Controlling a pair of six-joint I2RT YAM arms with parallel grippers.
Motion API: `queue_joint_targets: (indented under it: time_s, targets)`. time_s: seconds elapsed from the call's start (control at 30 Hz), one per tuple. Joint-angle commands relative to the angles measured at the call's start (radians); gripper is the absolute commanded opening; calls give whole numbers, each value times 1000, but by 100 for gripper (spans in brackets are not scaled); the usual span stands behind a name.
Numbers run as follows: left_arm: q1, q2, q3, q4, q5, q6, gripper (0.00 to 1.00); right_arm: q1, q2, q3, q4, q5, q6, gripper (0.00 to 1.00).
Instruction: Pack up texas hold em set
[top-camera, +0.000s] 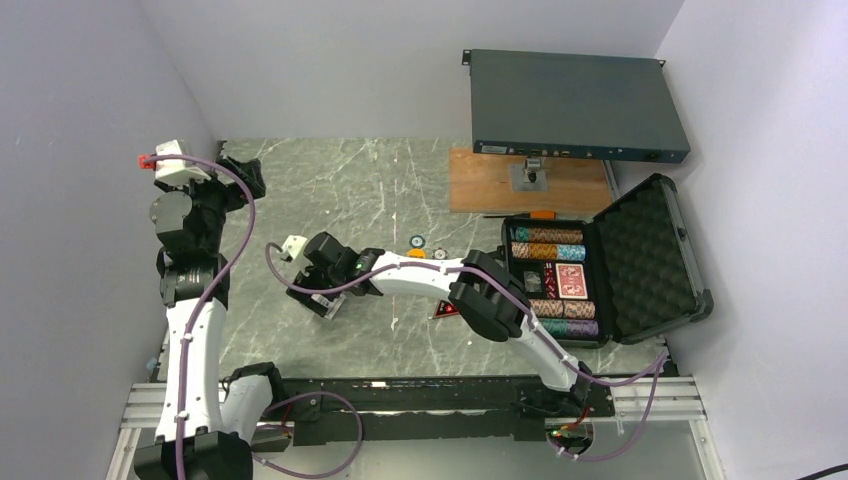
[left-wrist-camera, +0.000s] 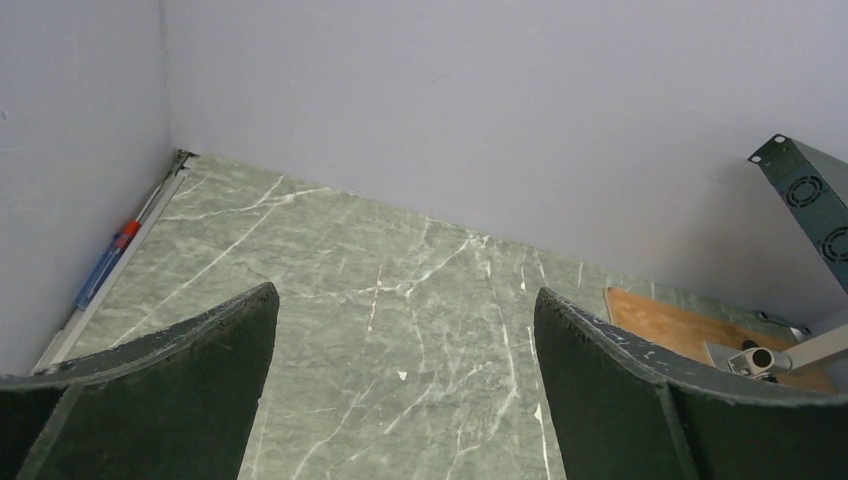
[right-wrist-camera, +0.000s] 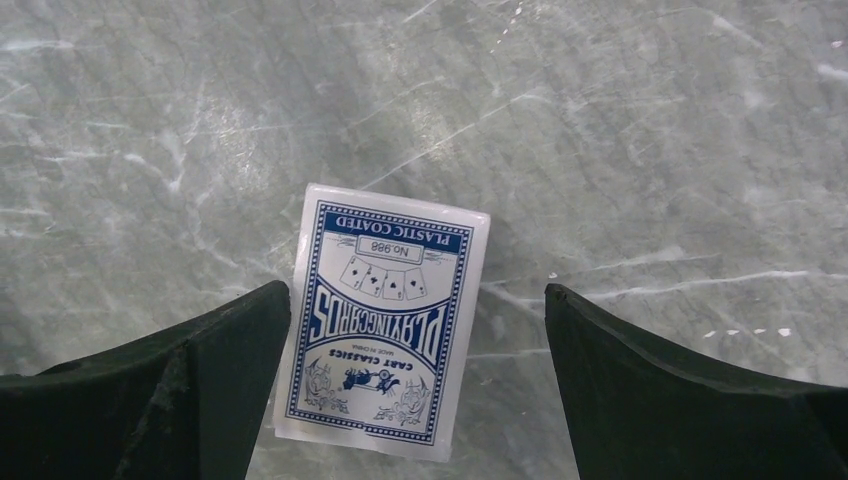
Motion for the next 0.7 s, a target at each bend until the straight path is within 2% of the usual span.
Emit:
queue_joint_targets:
  time_s: [0.0, 0.17, 0.27, 0.47, 0.67]
  targets:
    - [12, 1, 21, 56, 38, -23, 99, 15, -8, -13, 0, -62, 33, 100]
    - [19, 1, 17, 60, 42, -32, 99, 15, -22, -62, 58, -112, 132, 100]
    - [23, 4, 16, 64, 49, -36, 99, 15, 6, -40, 22, -43, 160, 100]
    - [28, 6, 16, 66, 54, -37, 99, 32, 44, 23, -75, 168, 138, 84]
    - [33, 4, 14, 71, 62, -43, 99, 35, 3, -32, -45, 217, 121, 69]
